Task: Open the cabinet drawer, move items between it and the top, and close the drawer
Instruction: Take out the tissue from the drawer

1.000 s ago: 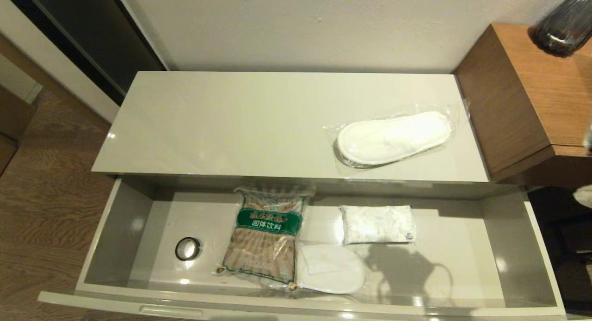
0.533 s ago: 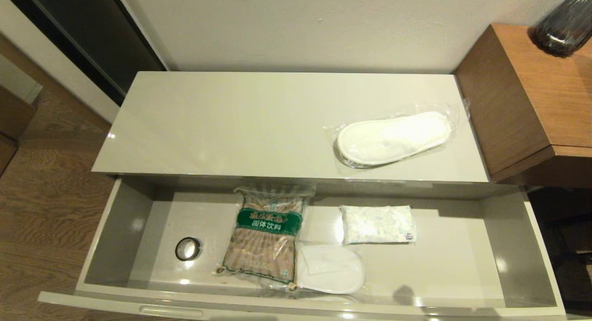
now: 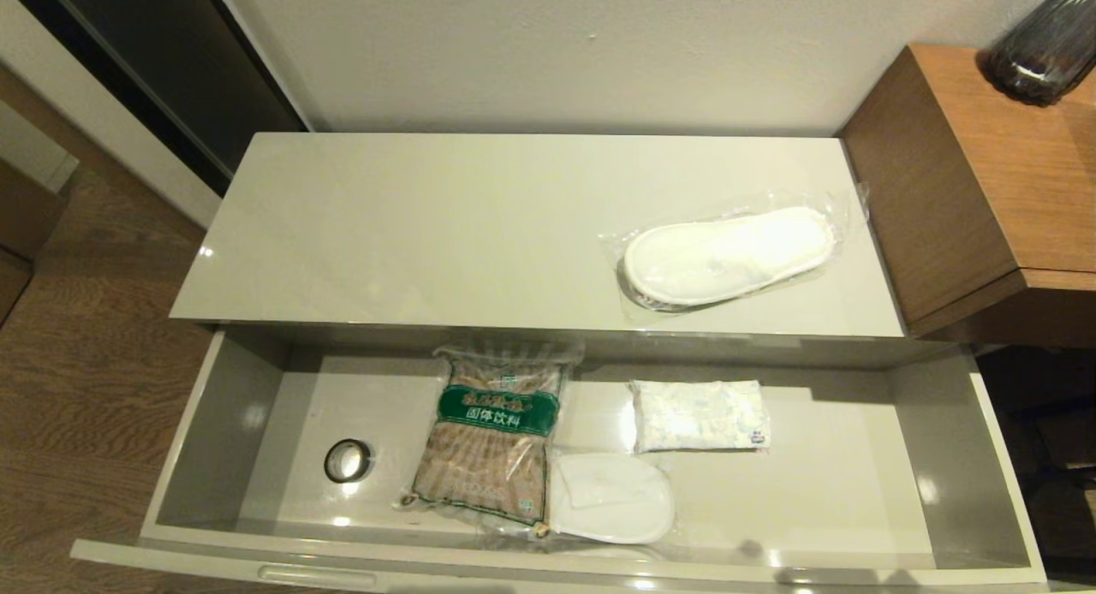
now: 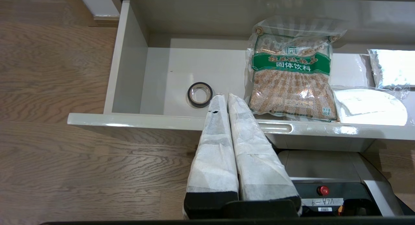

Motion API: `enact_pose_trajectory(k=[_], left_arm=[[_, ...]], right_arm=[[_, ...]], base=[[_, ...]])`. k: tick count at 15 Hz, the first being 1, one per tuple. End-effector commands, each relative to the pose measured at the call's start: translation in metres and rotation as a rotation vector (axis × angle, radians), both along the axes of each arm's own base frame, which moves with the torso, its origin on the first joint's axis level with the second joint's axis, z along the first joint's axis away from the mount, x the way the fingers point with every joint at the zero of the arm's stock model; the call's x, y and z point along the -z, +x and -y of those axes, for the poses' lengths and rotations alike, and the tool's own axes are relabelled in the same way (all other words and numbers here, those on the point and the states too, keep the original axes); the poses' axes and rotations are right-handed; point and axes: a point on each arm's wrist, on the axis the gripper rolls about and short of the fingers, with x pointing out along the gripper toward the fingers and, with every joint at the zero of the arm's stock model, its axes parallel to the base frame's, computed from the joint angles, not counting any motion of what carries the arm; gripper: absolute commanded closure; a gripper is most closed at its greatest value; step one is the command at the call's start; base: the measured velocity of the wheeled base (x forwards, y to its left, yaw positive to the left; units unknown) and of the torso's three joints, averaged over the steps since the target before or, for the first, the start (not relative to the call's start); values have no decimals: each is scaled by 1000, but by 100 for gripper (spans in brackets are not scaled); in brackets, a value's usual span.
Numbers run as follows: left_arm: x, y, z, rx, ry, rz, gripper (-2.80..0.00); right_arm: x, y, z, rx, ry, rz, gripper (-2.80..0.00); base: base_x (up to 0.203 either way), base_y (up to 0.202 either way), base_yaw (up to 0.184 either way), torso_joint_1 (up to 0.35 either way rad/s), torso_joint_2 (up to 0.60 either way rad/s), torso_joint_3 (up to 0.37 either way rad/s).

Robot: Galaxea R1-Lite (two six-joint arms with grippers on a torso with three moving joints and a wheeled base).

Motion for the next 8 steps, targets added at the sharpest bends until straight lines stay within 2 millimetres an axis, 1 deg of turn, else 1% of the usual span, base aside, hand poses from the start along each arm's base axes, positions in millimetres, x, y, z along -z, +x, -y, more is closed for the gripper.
enact_pose_trajectory(k=[1, 4, 6, 7, 8], left_arm=[[0, 0, 0, 0, -1, -1, 0], [0, 0, 0, 0, 10, 0, 0], [0, 0, 0, 0, -1, -2, 0], [0, 0, 0, -1, 13, -1, 0], [-1, 0, 0, 0, 1, 6, 0]], right_arm=[[3, 36, -11, -54, -49, -109, 0], [21, 92, -30, -170, -118, -194, 0], [45, 146, -40, -224, -176, -264, 0], [55, 169, -42, -268, -187, -255, 0], [69, 194, -44, -310, -194, -274, 0]], base=[[0, 0, 0, 0, 0, 0], [0, 0, 0, 0, 0, 0], [0, 0, 0, 0, 0, 0], [0, 0, 0, 0, 0, 0], [0, 0, 0, 0, 0, 0]])
